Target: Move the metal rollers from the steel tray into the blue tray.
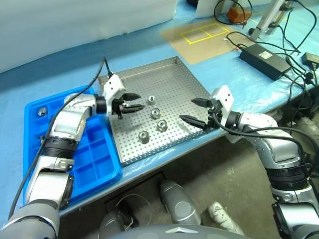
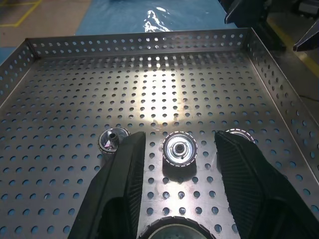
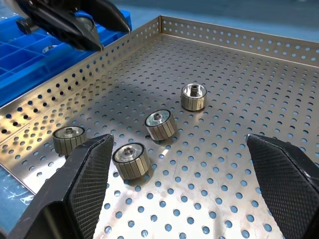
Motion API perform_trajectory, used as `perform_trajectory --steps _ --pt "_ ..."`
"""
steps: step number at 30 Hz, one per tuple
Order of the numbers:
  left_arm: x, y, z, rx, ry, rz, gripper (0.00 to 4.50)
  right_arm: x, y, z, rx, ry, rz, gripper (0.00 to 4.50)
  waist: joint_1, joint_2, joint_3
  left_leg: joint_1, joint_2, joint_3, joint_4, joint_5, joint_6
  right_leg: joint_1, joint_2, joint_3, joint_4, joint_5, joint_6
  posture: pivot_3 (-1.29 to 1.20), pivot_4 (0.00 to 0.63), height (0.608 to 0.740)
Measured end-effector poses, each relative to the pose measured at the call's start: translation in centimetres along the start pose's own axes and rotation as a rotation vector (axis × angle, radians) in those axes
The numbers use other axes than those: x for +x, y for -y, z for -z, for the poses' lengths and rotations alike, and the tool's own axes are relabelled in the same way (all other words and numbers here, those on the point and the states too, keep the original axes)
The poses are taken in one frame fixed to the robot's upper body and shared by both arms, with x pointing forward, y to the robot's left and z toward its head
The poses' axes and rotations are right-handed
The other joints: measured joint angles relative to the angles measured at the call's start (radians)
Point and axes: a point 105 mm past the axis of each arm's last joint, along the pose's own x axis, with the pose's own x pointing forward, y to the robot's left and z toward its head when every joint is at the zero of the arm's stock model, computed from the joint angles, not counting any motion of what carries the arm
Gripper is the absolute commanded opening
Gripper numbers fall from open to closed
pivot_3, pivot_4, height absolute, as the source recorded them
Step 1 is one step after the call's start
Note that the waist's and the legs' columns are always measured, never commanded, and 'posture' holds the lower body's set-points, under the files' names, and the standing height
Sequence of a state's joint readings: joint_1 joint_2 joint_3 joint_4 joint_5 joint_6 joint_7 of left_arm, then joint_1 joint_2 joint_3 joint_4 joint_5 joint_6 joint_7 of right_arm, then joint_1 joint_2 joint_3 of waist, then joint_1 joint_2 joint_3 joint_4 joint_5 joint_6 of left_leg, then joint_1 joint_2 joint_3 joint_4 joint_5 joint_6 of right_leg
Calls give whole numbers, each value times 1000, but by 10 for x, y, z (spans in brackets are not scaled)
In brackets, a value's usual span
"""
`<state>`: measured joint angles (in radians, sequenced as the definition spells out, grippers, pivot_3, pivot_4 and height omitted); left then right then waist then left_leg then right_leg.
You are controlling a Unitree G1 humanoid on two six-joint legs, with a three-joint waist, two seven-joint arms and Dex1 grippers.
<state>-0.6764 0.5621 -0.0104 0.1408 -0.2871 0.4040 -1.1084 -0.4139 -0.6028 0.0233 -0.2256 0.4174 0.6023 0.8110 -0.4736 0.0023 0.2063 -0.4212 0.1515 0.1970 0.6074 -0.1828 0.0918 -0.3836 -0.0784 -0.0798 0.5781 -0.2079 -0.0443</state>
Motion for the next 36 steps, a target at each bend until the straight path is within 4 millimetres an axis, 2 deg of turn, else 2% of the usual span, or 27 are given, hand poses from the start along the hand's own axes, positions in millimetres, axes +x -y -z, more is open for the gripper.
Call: perform_trajectory --steps 5,7,9,12,14,18,21,25,31,36 --pt "-45 -11 -41 -202 188 -124 2325 4 -3 1 8 7 -22 4386 5 0 0 1 0 0 2 -1 -5 -2 -1 1 6 0 0 -766 150 740" --pt "-61 -5 -46 -232 240 -185 2325 13 -3 -9 20 50 -37 4386 2 2 1 3 0 0 3 -1 -5 -1 -1 1 8 -1 0 -743 150 740" --pt "-63 3 -45 -293 273 -208 2325 22 -3 -25 9 100 -56 4386 9 2 2 3 0 0 6 0 -6 -1 -1 1 11 -3 5 -696 150 740" --pt "-60 15 -53 -379 336 -195 2325 38 -6 -45 -38 150 -97 4386 31 2 2 3 0 0 7 1 -7 -1 -2 0 12 -4 6 -652 150 740" --pt "-62 15 -62 -455 416 -209 2325 57 -13 -54 -56 176 -143 4386 54 2 2 3 0 -1 9 1 -8 0 -2 0 14 -4 6 -628 150 740" --pt "-49 14 -61 -631 492 -189 2325 86 -25 -64 -83 196 -215 4386 85 2 2 2 0 0 9 1 -8 -2 -2 1 15 -1 2 -598 150 740" --pt "-43 12 -58 -725 497 -172 2325 95 -29 -62 -111 190 -255 4386 118 2 2 -1 1 0 8 1 -6 -3 -2 1 15 0 0 -591 150 740" --pt "-35 15 -52 -823 485 -107 2325 98 -29 -64 -130 195 -283 4386 159 3 2 -8 1 0 8 2 -2 -10 -2 1 15 0 -1 -595 150 740" --pt "-17 12 -23 -999 408 -53 2325 100 -37 -75 -154 222 -360 4386 206 2 2 -11 2 2 12 4 -4 -19 -2 3 28 -2 -3 -622 150 740" --pt "-4 8 -34 -1014 407 32 2325 91 -48 -75 -176 205 -475 4386 229 2 2 -5 1 3 12 7 -4 -13 -2 5 29 -2 -4 -643 150 740"
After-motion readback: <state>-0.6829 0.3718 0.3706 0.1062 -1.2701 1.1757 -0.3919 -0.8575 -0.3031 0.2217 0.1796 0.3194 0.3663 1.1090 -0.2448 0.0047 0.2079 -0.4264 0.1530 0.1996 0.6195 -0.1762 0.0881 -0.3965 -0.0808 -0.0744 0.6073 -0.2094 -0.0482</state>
